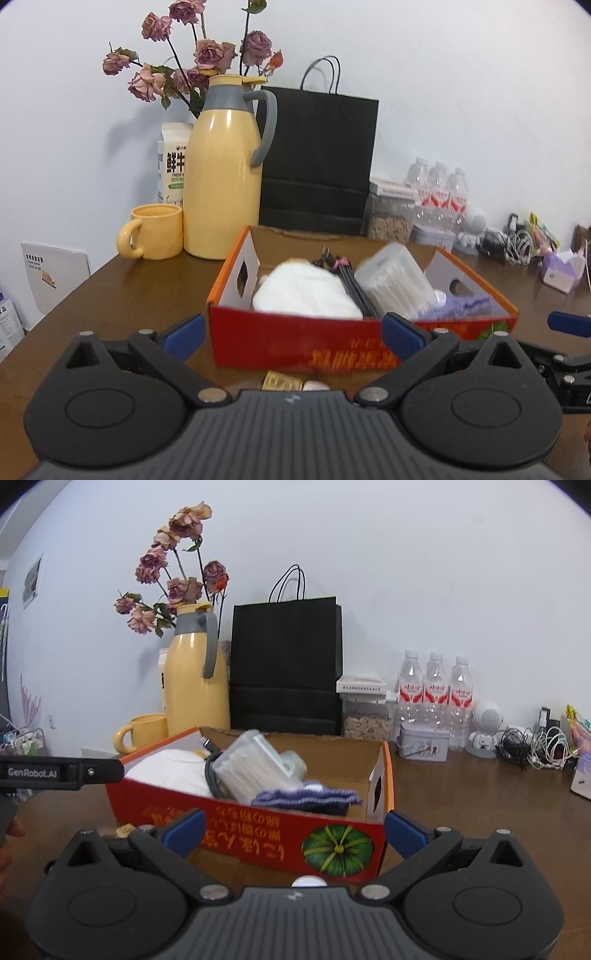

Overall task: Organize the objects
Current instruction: 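Withdraw both tools up and away from the box, then move the right tool down over the black USB cable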

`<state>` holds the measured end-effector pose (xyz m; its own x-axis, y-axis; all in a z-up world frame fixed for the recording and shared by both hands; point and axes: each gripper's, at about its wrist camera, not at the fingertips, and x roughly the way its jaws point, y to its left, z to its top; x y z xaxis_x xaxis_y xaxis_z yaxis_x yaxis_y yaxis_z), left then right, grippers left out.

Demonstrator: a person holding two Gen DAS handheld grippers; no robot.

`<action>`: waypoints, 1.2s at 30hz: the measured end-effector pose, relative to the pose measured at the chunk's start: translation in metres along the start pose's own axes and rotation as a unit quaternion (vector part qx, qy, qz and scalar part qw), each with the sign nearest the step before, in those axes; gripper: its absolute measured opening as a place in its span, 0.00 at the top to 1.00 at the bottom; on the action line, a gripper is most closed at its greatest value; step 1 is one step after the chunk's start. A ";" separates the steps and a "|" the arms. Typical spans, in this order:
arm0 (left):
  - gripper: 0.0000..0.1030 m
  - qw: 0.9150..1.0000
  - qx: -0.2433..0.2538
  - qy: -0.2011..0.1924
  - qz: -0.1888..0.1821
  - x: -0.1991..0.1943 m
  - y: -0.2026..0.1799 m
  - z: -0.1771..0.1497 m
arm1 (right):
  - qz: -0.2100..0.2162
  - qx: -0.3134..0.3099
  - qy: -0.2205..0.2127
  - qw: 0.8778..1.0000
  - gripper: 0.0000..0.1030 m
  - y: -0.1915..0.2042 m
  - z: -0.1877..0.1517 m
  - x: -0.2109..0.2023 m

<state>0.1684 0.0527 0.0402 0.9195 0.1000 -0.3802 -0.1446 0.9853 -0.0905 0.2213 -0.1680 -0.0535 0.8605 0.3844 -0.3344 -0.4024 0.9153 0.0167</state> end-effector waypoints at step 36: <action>0.00 0.995 0.004 0.097 0.028 -0.050 0.049 -0.045 | 0.014 0.011 0.170 0.985 0.02 0.021 -0.046 0.010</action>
<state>0.0991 0.0900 0.0129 0.8220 0.1264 -0.5553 -0.1890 0.9803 -0.0567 0.2076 -0.1507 -0.1002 0.6926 0.3509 -0.6302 -0.4145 0.9087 0.0504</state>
